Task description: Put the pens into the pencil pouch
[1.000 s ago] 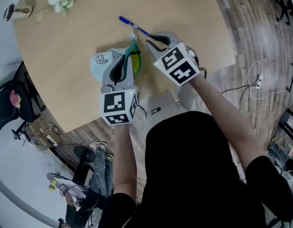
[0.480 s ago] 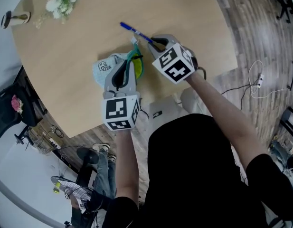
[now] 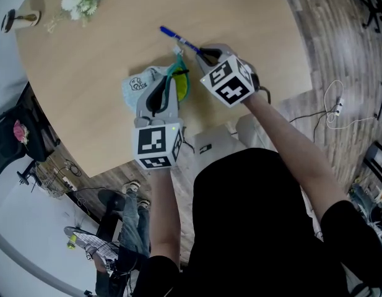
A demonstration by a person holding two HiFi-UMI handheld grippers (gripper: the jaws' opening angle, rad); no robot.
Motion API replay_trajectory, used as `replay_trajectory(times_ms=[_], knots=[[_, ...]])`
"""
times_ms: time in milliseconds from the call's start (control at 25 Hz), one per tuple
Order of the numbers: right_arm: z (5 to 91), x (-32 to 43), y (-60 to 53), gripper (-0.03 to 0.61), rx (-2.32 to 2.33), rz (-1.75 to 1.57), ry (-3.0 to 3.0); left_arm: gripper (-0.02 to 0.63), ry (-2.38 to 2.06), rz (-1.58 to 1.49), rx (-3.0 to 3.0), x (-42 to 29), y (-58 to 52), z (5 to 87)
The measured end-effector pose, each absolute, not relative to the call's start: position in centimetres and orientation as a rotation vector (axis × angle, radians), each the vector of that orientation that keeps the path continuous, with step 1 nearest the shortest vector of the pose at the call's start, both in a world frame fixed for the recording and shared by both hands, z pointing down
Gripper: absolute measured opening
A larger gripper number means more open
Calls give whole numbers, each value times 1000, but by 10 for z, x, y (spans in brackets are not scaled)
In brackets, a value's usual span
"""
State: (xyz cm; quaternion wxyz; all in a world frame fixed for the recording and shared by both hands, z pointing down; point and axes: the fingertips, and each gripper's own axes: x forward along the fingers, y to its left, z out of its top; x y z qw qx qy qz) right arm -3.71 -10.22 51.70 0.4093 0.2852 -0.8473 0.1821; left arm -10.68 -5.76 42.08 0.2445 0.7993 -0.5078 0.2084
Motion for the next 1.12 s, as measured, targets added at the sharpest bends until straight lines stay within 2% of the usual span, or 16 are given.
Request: replay_trajectory(times_ms=[1120], knots=[[461,-6,-84,38,786,503,-2219,26,-1449,535,2176,-113,-49,417]])
